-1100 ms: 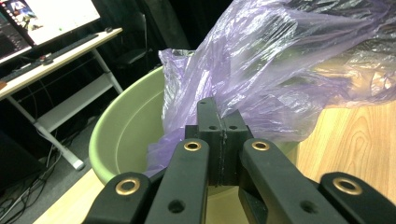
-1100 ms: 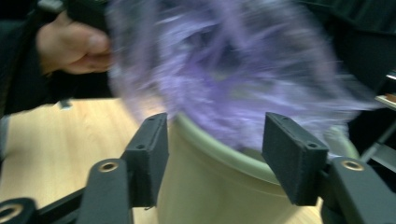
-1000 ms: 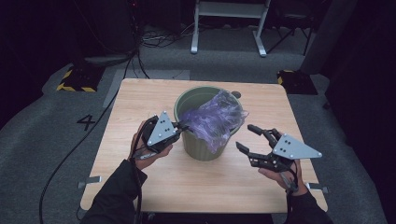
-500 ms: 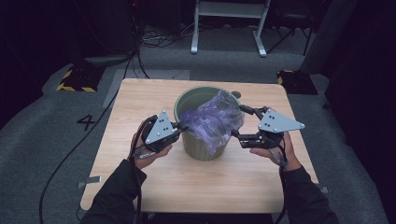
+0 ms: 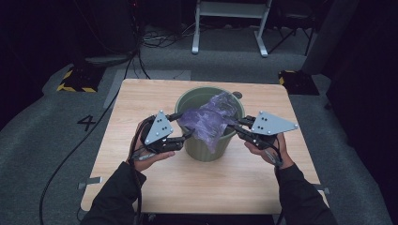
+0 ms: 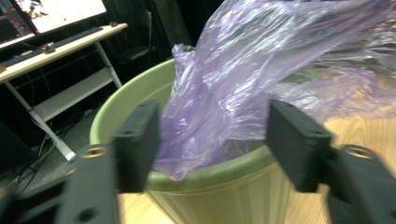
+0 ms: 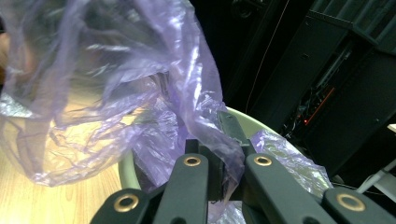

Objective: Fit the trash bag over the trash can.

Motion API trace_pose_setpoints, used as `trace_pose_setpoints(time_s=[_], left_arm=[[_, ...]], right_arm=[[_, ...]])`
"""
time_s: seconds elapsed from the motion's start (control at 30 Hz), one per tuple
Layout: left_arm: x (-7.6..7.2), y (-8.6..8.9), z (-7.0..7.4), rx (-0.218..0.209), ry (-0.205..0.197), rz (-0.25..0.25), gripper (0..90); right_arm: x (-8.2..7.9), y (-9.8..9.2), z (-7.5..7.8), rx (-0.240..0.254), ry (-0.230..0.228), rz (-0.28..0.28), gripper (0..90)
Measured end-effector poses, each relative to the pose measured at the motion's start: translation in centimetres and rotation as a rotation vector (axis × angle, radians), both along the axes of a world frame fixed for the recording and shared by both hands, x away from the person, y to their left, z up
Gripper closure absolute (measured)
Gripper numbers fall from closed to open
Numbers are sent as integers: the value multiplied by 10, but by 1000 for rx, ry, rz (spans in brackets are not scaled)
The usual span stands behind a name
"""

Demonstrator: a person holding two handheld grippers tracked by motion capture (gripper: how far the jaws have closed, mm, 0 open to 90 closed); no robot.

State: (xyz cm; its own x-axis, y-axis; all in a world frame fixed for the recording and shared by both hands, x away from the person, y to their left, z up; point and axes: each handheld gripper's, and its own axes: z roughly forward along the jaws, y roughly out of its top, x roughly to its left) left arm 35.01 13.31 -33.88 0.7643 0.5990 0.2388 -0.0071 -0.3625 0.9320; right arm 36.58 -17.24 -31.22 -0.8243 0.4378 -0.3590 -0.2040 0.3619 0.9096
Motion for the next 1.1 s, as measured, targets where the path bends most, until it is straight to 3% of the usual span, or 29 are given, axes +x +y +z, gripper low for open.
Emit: trace_pose_setpoints(time_s=[0.13, 0.23, 0.4, 0.6, 0.73, 0.83, 0.9, 1.03, 1.1], left_arm=[[-9, -2, 2, -26, -4, 4, 170], [-18, -5, 5, -36, -18, 8, 149], [-36, -17, 11, -24, -31, -43, 153], [-49, -32, 13, -38, -12, -88, 153], [-49, -47, 9, -1, -9, -44, 159], [-42, -54, 6, 27, -7, 29, 248], [-36, -54, 4, 39, -6, 62, 367], [-26, -41, 4, 14, -1, 47, 732], [-24, -30, 4, -1, -3, 45, 850]], right_arm=[[-2, 5, 1, -19, -13, -39, 900], [-3, 8, 2, -29, -19, -61, 900], [-3, 13, 3, -45, -38, -110, 900], [-5, 21, 4, -62, -40, -151, 900], [-8, 25, 4, -70, -41, -149, 900], [-11, 28, 4, -79, -43, -141, 900], [-14, 28, 4, -76, -41, -122, 900], [-20, 26, 3, -73, -38, -96, 900], [-22, 23, 2, -75, -37, -95, 900]])
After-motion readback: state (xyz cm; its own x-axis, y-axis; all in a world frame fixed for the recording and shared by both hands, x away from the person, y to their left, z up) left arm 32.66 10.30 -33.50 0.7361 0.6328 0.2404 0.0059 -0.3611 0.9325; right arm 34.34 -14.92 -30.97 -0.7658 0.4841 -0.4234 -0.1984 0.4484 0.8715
